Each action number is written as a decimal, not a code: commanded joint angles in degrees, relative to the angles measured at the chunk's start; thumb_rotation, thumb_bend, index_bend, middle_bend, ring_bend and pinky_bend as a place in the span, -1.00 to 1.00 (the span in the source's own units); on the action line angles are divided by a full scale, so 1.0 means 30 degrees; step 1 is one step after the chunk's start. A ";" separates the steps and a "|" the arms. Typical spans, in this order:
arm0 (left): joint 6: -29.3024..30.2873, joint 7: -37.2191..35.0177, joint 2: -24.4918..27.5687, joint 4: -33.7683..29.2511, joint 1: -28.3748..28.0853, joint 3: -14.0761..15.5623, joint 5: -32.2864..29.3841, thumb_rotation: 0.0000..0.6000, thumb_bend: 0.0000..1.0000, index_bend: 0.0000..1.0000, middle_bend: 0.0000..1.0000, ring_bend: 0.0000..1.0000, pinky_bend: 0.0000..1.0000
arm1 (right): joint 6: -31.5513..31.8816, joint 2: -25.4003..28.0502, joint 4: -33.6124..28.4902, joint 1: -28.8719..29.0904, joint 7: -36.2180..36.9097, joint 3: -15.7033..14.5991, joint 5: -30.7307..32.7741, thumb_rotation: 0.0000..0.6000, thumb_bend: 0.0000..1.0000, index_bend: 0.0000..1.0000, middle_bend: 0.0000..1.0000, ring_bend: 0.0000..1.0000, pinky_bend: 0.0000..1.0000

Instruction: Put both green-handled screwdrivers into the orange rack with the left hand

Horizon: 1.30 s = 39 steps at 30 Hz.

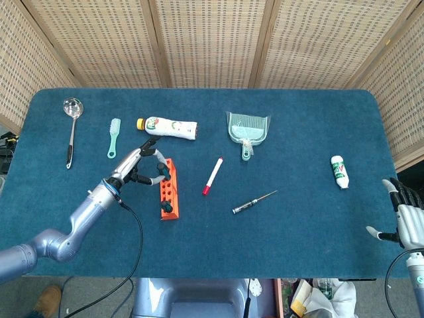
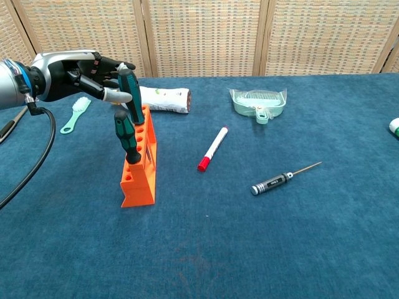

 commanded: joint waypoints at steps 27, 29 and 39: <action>0.4310 0.6233 0.5153 -0.2969 0.3387 0.1779 0.1113 1.00 -1.00 -1.00 -1.00 -1.00 -1.00 | 0.0182 0.0135 -0.0170 -0.0101 0.0136 -0.0028 -0.0135 1.00 -1.00 -1.00 -1.00 -1.00 -1.00; 0.5779 0.7714 0.5512 -0.3675 0.4285 0.2098 0.0909 1.00 -1.00 -1.00 -1.00 -1.00 -1.00 | 0.0232 0.0127 -0.0184 -0.0123 0.0108 -0.0037 -0.0154 1.00 -1.00 -1.00 -1.00 -1.00 -1.00; 1.1985 1.1568 0.5589 -0.4440 0.9102 0.4691 0.1980 1.00 -1.00 -1.00 -1.00 -1.00 -1.00 | 0.0701 0.0050 -0.0395 -0.0269 -0.0316 -0.0158 -0.0500 1.00 -1.00 -1.00 -1.00 -1.00 -1.00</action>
